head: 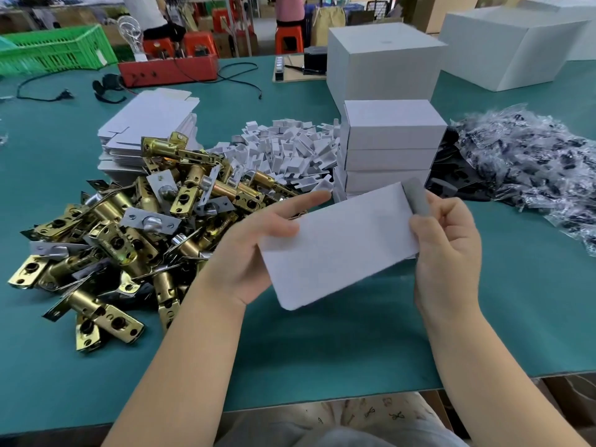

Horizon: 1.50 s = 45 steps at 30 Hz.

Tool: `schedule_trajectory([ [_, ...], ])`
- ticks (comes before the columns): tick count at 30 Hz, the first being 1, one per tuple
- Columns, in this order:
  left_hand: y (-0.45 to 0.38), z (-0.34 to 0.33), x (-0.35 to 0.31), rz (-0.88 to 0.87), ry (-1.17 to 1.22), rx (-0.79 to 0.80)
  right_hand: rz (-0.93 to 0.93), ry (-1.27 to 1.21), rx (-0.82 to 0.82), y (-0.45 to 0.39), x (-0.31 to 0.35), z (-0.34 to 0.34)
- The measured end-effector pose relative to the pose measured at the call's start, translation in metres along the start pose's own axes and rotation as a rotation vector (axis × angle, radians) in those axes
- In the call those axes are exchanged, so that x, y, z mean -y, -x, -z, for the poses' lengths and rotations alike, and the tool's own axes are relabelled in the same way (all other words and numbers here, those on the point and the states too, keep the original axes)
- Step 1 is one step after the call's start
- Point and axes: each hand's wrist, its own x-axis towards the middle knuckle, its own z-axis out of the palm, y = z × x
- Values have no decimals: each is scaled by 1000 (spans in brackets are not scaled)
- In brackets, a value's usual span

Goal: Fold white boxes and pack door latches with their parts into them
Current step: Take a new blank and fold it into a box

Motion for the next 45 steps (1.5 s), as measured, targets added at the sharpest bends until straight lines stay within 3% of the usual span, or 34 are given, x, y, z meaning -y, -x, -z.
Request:
schedule_trajectory([
  [3, -4, 5, -1, 22, 67, -298, -56, 105, 94, 2, -1, -1],
  [5, -6, 7, -2, -5, 142, -404, -54, 217, 113, 5, -1, -3],
  [8, -7, 4, 0, -40, 221, -358, -35, 284, 164, 10, 1, -6],
  [11, -7, -4, 8, -135, 276, -281, -27, 305, 111, 9, -1, -5],
  [16, -8, -15, 20, -167, 42, 97, 3, 205, -62, 5, 1, -3],
  [21, -17, -17, 25, -318, 97, -230, 26, 121, 234, 11, 3, -12],
  [23, -17, -12, 22, -331, 34, -301, -19, 93, 278, 11, 4, -13],
  [28, -14, -17, 25, -280, -36, -296, -49, 123, 213, 10, 5, -12],
  [33, -16, -25, 25, -363, 52, -366, -92, 133, 216, 8, 0, -13],
  [38, -18, -33, 32, -185, 227, -317, -107, 138, 158, 12, -2, -16],
  [45, -17, -30, 29, -128, 283, -296, -55, 67, 80, 11, 4, -19],
])
